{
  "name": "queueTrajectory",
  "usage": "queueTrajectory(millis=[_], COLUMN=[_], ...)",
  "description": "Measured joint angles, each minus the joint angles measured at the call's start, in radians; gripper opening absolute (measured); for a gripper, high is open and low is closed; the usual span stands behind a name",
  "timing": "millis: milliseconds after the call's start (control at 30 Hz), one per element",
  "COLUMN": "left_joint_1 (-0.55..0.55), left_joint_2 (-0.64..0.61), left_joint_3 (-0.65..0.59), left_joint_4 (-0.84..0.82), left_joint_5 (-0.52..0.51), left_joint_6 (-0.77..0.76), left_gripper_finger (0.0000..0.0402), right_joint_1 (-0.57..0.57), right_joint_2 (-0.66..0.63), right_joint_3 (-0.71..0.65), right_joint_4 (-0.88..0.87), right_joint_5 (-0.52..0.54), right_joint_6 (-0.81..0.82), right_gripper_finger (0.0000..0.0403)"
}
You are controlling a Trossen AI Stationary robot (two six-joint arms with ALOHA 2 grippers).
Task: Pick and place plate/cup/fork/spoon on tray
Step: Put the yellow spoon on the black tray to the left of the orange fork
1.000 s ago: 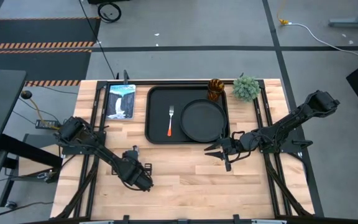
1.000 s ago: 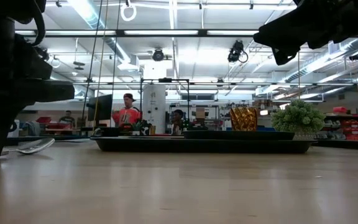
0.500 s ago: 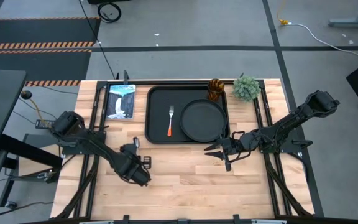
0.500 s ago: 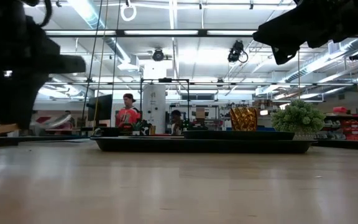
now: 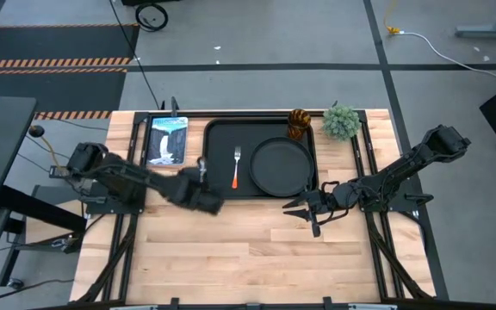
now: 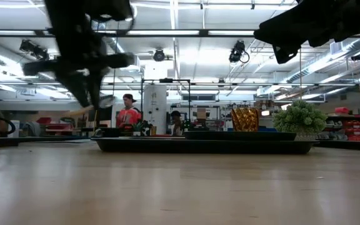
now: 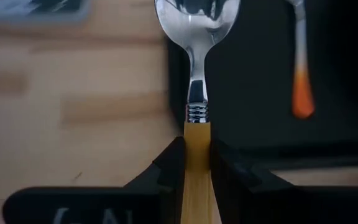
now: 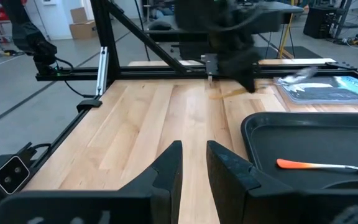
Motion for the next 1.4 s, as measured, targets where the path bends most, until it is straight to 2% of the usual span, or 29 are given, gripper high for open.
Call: queueTrajectory(millis=[200, 400, 767, 967, 1267, 1400], left_joint_1=[0.172, 0.298, 0.396, 0.444, 0.464, 0.464], left_joint_2=[0.002, 0.024, 0.173, 0.233, 0.255, 0.255], left_joint_3=[0.000, 0.001, 0.001, 0.001, 0.002, 0.002], left_joint_4=[0.217, 0.344, 0.512, 0.535, 0.564, 0.566], left_joint_5=[0.001, 0.045, 0.122, 0.180, 0.197, 0.193], left_joint_6=[0.282, 0.444, 0.550, 0.558, 0.576, 0.576], left_gripper_finger=[0.0068, 0.0068, 0.0068, 0.0068, 0.0070, 0.0085], right_joint_1=[0.000, 0.000, 0.000, 0.000, 0.000, 0.000], right_joint_2=[0.000, 0.000, 0.000, 0.000, 0.000, 0.000], right_joint_3=[0.000, 0.000, 0.000, 0.000, 0.000, 0.000], right_joint_4=[0.000, -0.001, -0.001, -0.002, -0.003, -0.003], right_joint_5=[0.000, 0.000, 0.000, -0.001, -0.003, -0.003], right_joint_6=[-0.003, -0.003, -0.003, -0.003, -0.003, -0.003], right_gripper_finger=[0.0080, 0.0080, 0.0080, 0.0080, 0.0080, 0.0080])
